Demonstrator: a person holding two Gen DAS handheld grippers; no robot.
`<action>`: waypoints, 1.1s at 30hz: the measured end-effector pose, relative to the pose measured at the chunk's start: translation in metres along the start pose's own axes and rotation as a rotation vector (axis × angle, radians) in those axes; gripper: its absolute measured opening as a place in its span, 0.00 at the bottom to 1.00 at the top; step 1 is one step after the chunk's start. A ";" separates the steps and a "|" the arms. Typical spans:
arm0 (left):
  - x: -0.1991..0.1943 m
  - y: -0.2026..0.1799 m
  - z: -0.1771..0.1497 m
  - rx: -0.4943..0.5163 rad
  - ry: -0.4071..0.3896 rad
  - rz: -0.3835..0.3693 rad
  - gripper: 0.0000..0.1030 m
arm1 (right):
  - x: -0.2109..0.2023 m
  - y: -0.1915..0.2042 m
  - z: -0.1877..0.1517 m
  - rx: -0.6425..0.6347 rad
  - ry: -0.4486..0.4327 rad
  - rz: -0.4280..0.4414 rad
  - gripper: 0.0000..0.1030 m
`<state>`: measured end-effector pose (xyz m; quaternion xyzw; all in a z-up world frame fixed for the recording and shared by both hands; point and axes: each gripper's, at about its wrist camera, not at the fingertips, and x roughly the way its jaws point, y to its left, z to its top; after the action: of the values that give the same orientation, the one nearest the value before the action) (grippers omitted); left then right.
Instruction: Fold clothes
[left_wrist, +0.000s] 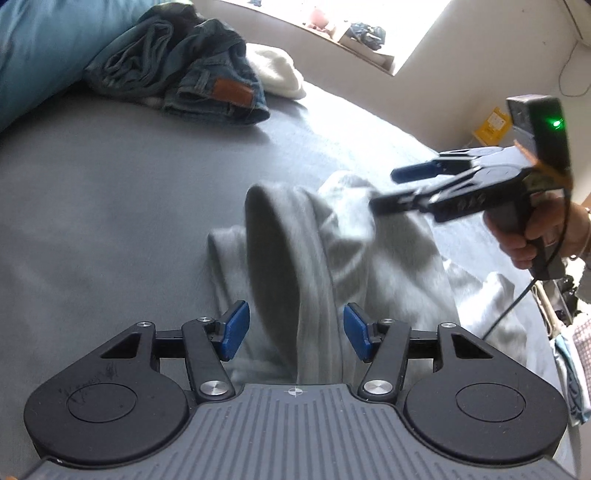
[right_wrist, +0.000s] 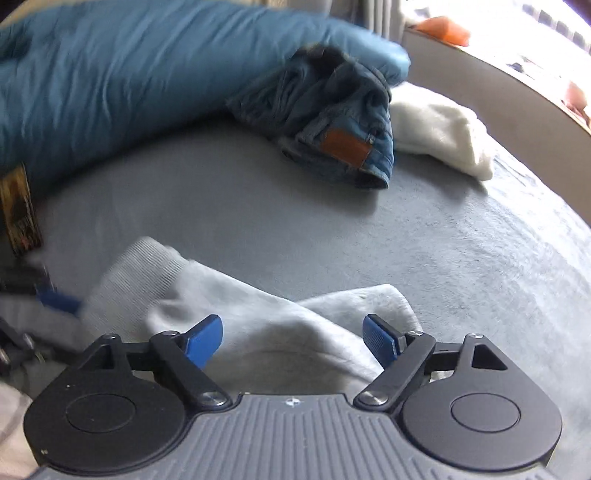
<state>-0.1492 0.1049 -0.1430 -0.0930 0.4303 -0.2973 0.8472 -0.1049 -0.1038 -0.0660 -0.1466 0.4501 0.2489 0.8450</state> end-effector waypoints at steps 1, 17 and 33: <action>0.005 0.000 0.004 0.000 -0.001 0.002 0.55 | 0.006 -0.003 0.001 -0.014 0.018 0.002 0.85; 0.023 -0.017 0.015 0.031 -0.008 0.010 0.19 | -0.041 0.002 -0.047 0.143 0.038 0.048 0.04; -0.034 -0.072 -0.062 0.295 0.175 -0.150 0.16 | -0.122 0.084 -0.163 0.259 0.244 0.155 0.04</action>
<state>-0.2438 0.0727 -0.1284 0.0266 0.4458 -0.4268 0.7864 -0.3212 -0.1456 -0.0561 -0.0307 0.5873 0.2339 0.7742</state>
